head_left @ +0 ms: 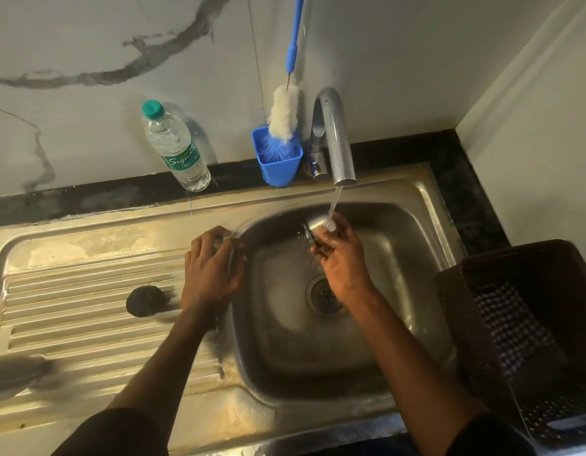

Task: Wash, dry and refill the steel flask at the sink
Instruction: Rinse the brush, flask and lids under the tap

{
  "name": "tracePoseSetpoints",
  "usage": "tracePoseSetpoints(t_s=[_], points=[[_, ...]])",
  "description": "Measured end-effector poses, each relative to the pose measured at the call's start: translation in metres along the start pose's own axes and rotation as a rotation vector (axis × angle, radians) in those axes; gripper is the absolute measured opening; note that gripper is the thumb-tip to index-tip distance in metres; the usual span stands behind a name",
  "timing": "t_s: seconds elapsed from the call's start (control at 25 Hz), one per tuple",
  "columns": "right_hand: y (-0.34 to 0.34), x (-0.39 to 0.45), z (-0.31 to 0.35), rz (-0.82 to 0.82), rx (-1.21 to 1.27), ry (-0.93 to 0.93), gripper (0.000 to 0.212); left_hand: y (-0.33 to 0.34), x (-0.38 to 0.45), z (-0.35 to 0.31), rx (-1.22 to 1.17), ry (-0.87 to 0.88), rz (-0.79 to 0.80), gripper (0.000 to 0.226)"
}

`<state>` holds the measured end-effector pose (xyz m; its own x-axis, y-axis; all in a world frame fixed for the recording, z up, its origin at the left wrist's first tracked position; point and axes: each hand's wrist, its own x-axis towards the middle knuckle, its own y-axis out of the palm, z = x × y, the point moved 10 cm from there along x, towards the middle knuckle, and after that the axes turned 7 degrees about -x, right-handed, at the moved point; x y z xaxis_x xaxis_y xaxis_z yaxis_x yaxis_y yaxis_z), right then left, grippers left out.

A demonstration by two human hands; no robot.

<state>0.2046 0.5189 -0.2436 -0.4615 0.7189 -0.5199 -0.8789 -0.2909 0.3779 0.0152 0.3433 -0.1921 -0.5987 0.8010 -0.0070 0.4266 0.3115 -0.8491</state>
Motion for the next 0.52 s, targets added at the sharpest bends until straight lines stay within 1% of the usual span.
tracePoseSetpoints(t_s=[0.04, 0.08, 0.16, 0.24, 0.36, 0.4, 0.52], points=[[0.010, -0.003, -0.011, 0.010, 0.117, 0.131, 0.039, 0.000, 0.000, 0.000, 0.001, -0.002, 0.001, 0.039], [0.014, -0.008, -0.021, 0.010, 0.146, 0.232, 0.043, 0.000, -0.001, 0.000, 0.000, 0.000, 0.001, 0.039], [0.013, -0.021, -0.035, 0.012, 0.114, 0.322, 0.052, -0.001, -0.001, -0.001, -0.007, 0.003, -0.002, 0.038], [0.003, -0.029, -0.045, -0.012, 0.184, 0.387, 0.052, -0.001, 0.000, -0.001, -0.007, -0.002, -0.004, 0.038], [0.006, -0.020, -0.056, -0.049, 0.574, 0.497, 0.059, -0.001, -0.001, -0.001, -0.011, -0.011, 0.003, 0.041], [0.009, -0.018, -0.059, -0.043, 0.599, 0.511, 0.059, -0.001, -0.001, -0.001, -0.013, -0.009, 0.003, 0.041], [0.011, -0.029, -0.072, -0.014, 0.440, 0.572, 0.062, -0.002, -0.002, -0.003, -0.019, -0.006, -0.001, 0.043]])
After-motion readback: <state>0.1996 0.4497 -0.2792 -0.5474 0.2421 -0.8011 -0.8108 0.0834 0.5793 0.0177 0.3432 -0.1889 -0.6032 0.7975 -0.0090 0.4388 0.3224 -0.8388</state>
